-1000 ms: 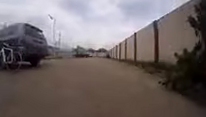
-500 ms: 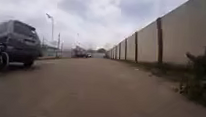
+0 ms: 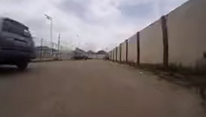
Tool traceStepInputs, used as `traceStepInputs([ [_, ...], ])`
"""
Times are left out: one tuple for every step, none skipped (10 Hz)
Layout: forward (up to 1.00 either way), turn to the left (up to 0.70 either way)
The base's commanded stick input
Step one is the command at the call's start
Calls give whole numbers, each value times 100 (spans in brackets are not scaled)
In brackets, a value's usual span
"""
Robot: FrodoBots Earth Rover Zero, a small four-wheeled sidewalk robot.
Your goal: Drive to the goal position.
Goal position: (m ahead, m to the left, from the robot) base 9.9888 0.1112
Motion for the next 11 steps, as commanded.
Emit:
traceStepInputs([
  [100, 0],
  [100, 0],
  [100, 0],
  [100, 0],
  [100, 0],
  [100, 0],
  [100, 0],
  [100, 0],
  [100, 0],
  [100, 0],
  [100, 0],
])
